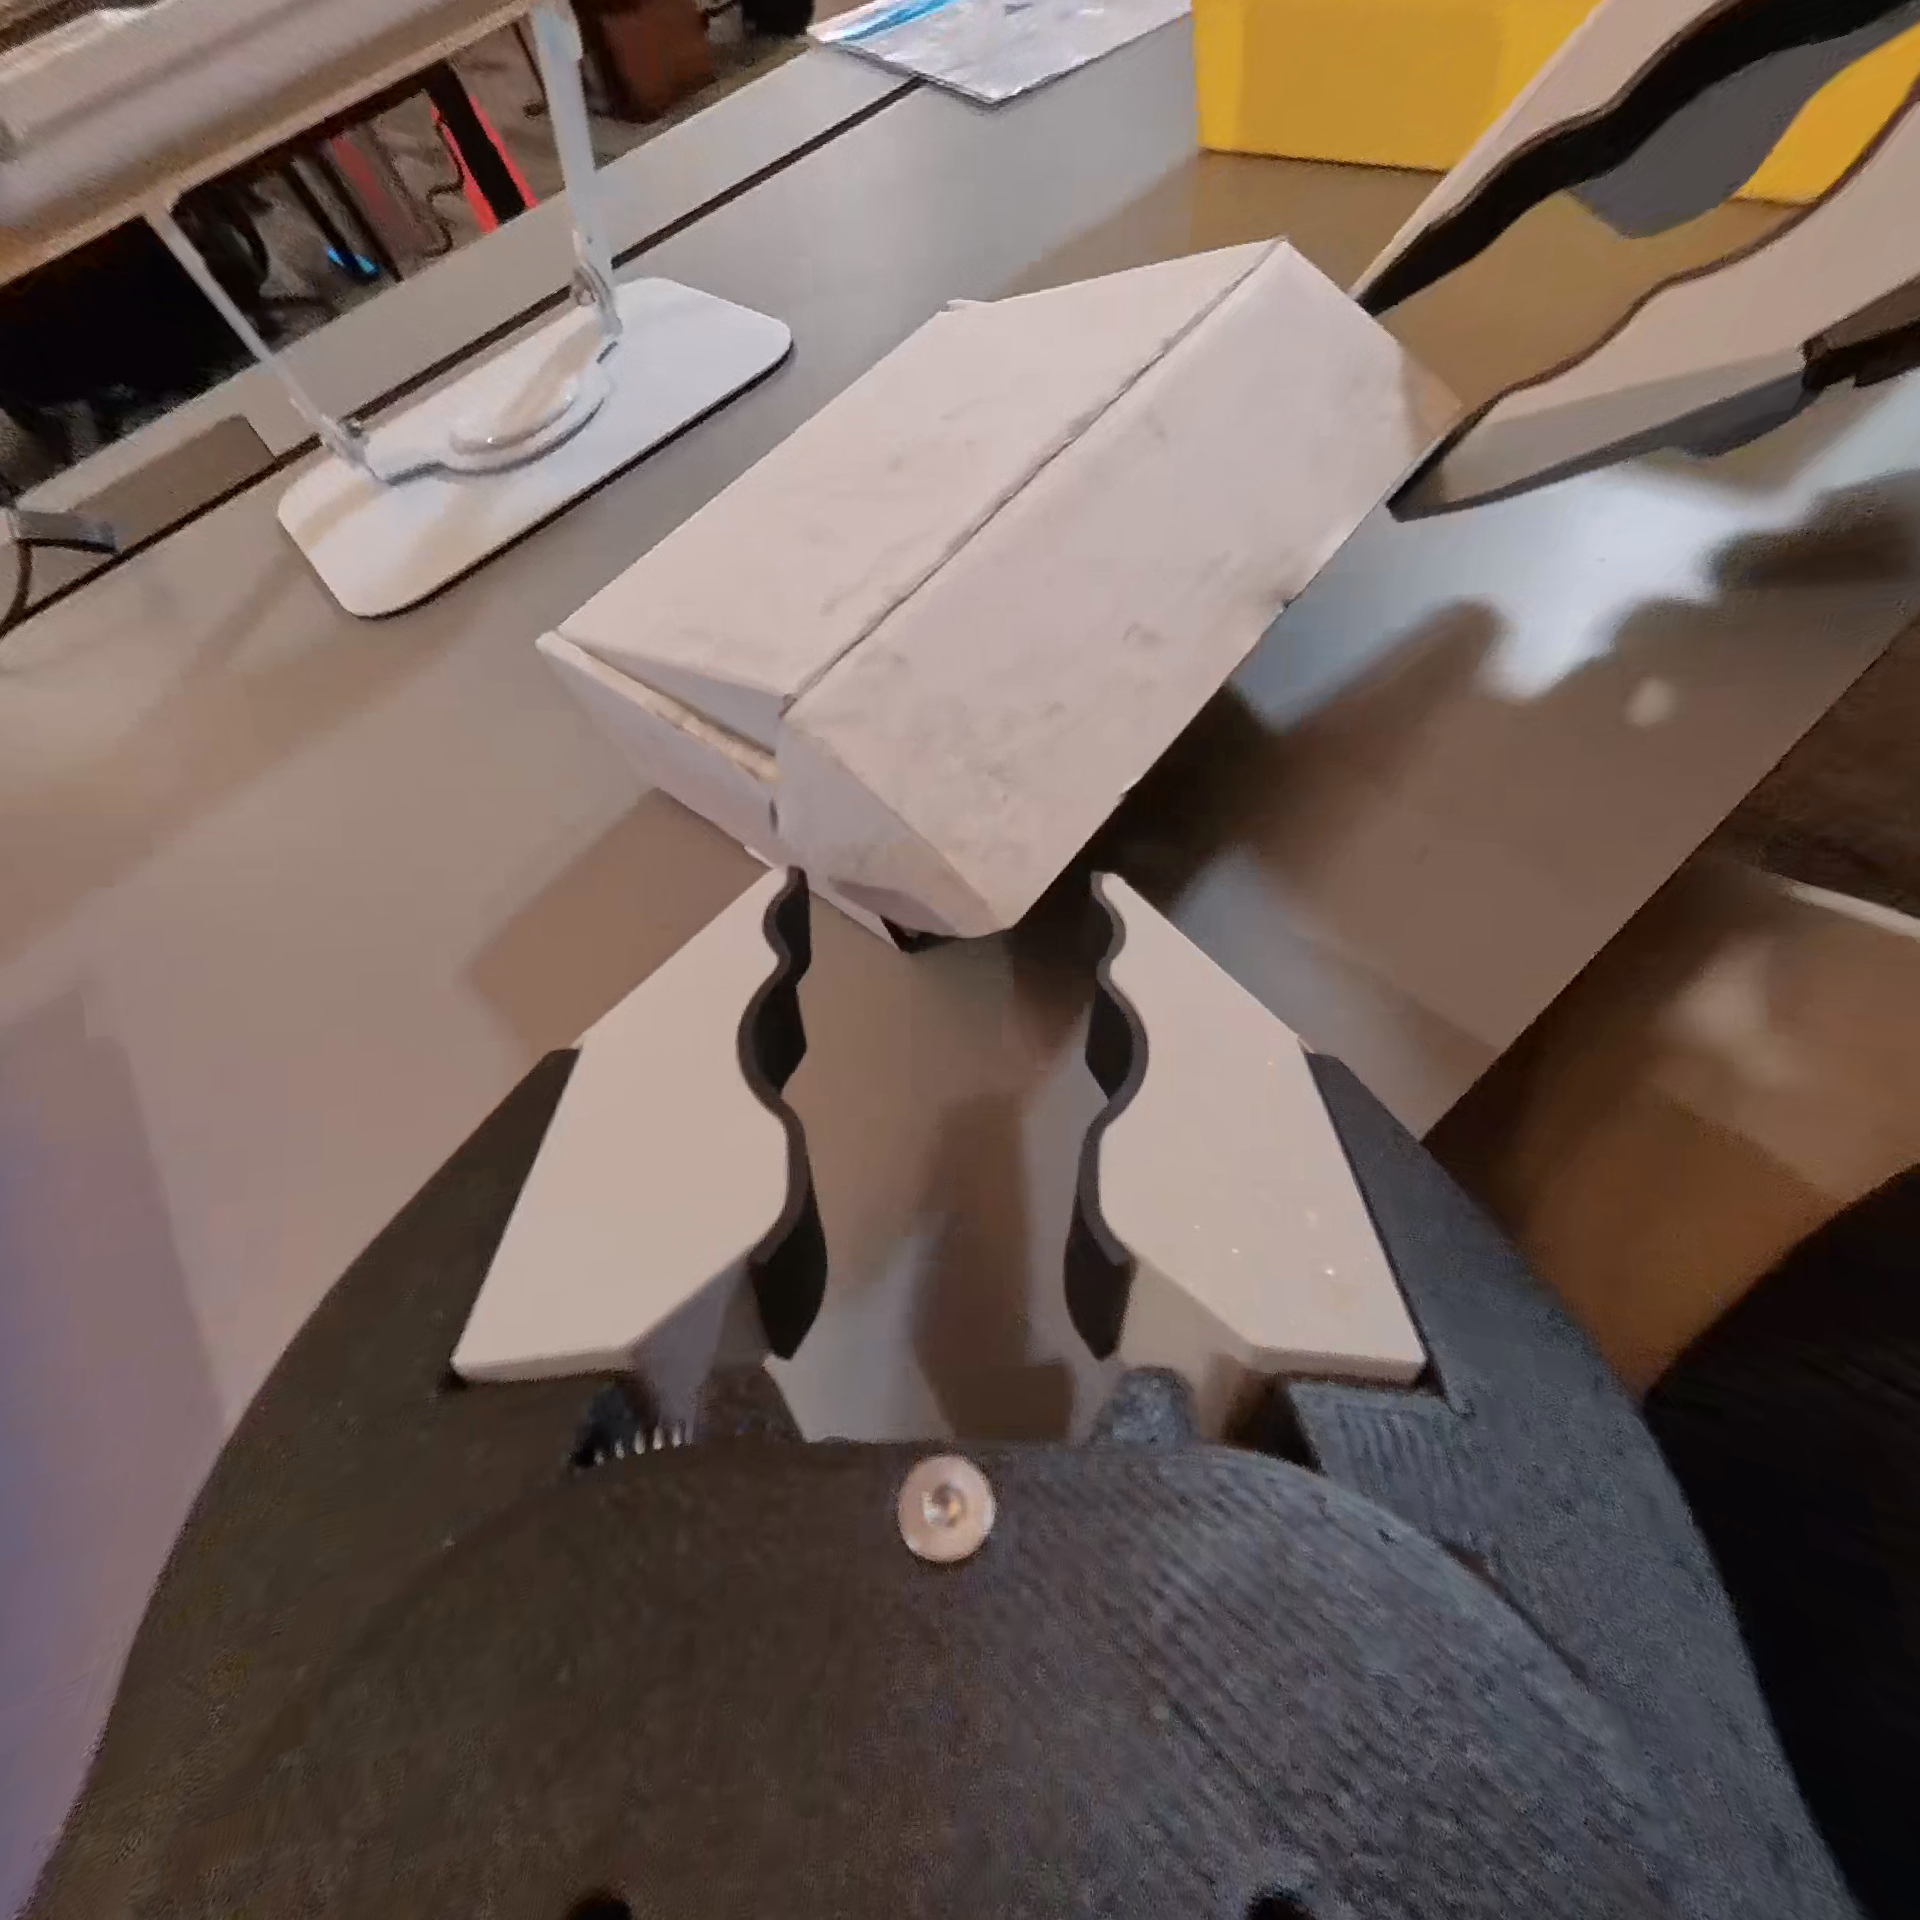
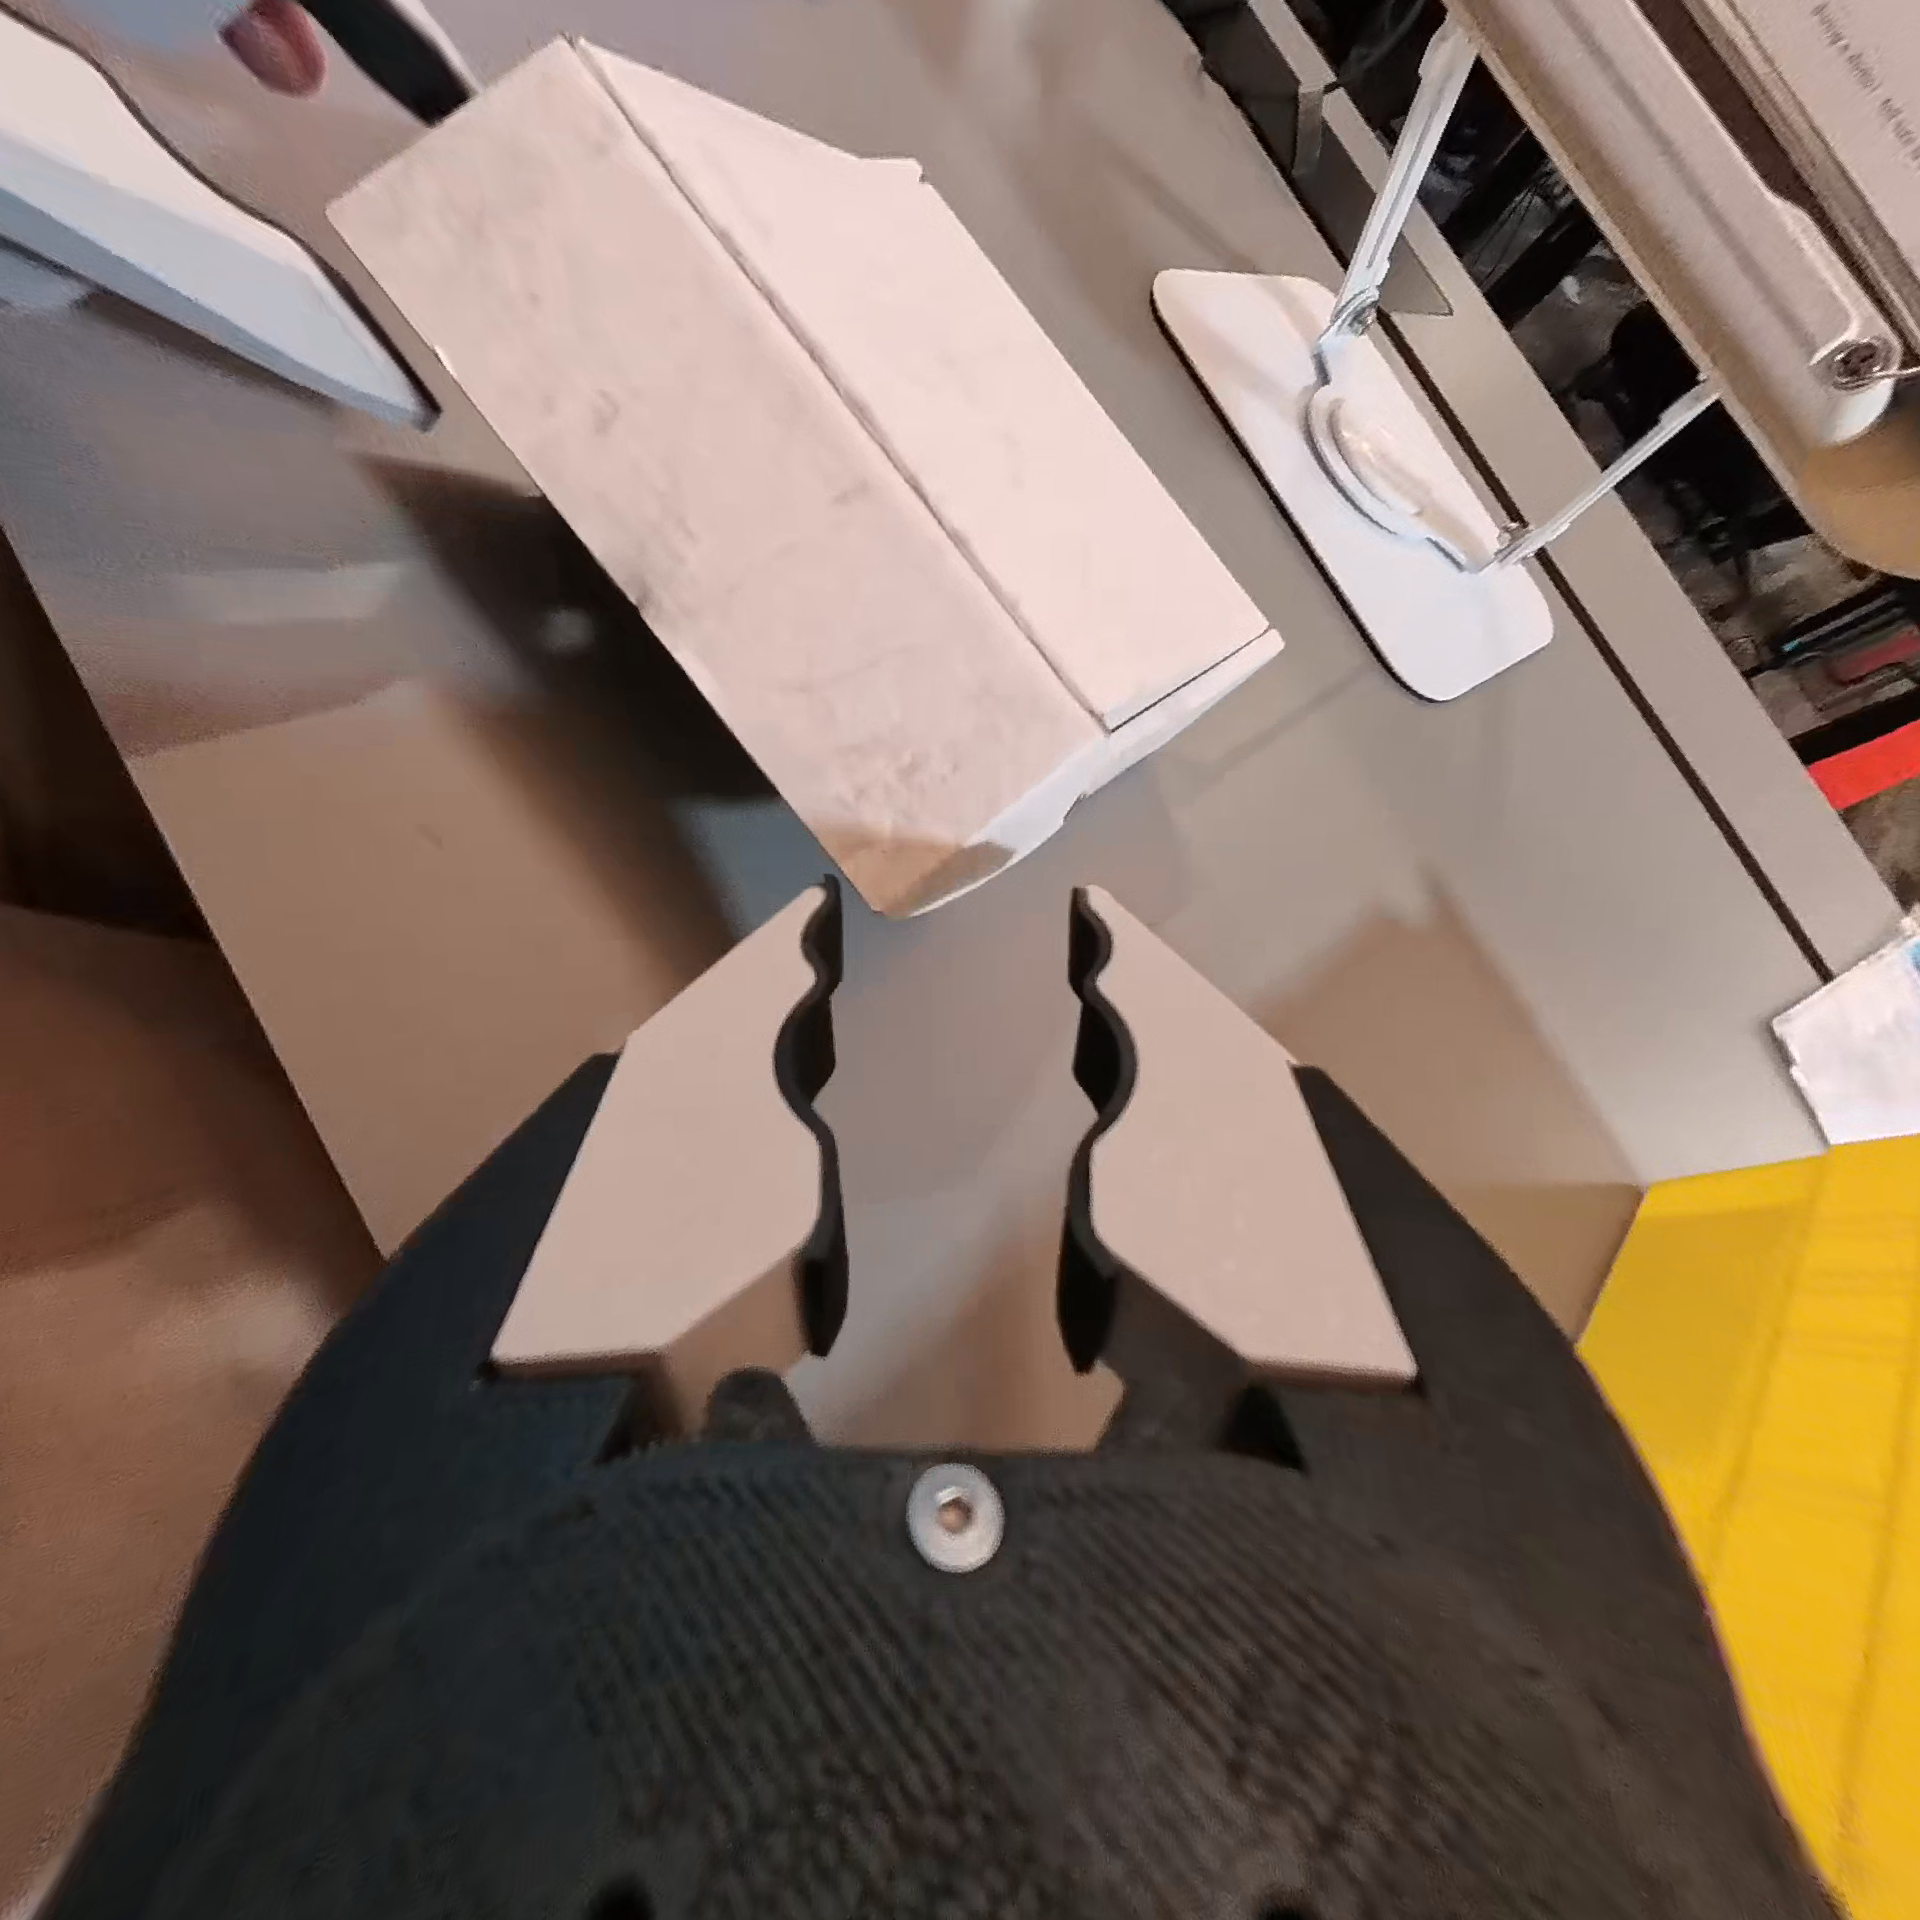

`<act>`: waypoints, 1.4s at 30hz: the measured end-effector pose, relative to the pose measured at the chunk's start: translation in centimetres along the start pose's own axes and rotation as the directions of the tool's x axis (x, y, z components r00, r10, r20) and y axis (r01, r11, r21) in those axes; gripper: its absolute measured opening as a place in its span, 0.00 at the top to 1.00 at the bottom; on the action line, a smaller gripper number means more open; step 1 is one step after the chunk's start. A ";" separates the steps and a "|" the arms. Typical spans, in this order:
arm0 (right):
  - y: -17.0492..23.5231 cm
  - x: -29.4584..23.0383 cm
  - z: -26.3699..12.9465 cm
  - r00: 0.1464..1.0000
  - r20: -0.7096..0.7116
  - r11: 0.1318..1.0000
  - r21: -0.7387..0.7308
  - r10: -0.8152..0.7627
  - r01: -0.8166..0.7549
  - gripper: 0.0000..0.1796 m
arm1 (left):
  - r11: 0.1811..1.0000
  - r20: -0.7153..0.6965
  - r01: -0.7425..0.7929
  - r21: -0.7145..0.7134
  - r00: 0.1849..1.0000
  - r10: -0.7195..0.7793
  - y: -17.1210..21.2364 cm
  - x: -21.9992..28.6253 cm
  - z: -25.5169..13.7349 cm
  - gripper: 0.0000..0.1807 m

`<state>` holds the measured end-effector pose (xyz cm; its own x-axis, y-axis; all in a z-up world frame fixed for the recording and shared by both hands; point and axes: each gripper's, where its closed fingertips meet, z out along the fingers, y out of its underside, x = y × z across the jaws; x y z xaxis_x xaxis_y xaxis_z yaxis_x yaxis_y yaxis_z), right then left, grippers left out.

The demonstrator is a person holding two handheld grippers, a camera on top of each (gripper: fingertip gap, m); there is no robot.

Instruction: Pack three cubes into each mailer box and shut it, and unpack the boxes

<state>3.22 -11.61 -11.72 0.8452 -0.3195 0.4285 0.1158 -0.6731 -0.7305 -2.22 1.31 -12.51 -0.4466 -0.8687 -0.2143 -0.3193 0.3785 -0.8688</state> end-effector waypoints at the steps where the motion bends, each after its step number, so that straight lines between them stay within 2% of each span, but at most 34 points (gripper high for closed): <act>1: -0.1 0.0 -0.1 1.000 0.002 1.000 0.008 0.009 -0.009 0.78 | 1.000 0.004 -0.008 0.007 1.000 0.008 -0.2 0.1 -0.1 0.75; 3: -0.6 0.0 -0.5 1.000 0.012 0.999 0.043 0.022 -0.023 0.81 | 0.999 0.020 -0.024 0.047 1.000 0.023 -0.9 0.0 -0.5 0.80; 6: -1.7 -0.2 -1.3 0.999 0.035 0.994 0.104 0.032 -0.036 0.91 | 0.995 0.012 -0.009 0.100 1.000 0.007 -1.7 0.0 -1.1 0.84; 14: -2.1 -0.3 -1.8 1.000 0.012 0.995 0.101 -0.014 0.013 0.93 | 0.993 -0.002 0.013 0.118 1.000 -0.013 -2.0 0.0 -1.5 0.87; 19: -2.1 0.0 -2.1 0.999 0.027 0.994 0.103 0.032 -0.035 0.95 | 0.990 -0.055 0.057 0.130 0.997 -0.050 -2.3 0.6 -1.8 0.92; 25: -1.8 -0.1 -2.0 0.997 0.054 0.994 0.091 0.058 -0.062 0.95 | 0.992 -0.053 0.051 0.119 0.998 -0.045 -2.0 0.7 -1.7 0.93; 36: -1.3 -0.4 -1.8 0.997 0.064 0.997 0.064 0.031 -0.035 0.97 | 0.996 -0.021 -0.004 0.089 1.000 0.006 -1.4 0.8 -1.3 0.93; 40: -1.3 -0.3 -1.7 0.999 0.046 0.998 0.066 0.022 -0.025 0.98 | 0.995 0.022 -0.025 0.099 1.000 0.023 -1.6 0.3 -1.3 0.88; 42: -1.1 -0.1 -1.5 1.000 0.027 0.998 0.056 0.015 -0.016 0.93 | 0.994 0.048 -0.039 0.105 0.998 0.034 -1.8 0.0 -1.2 0.85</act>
<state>2.19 -11.82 -10.18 0.8604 -0.3118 0.4031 0.1307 -0.6296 -0.7658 -2.65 0.99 -10.40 -0.4162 -0.8698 -0.2649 -0.2122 0.3761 -0.9019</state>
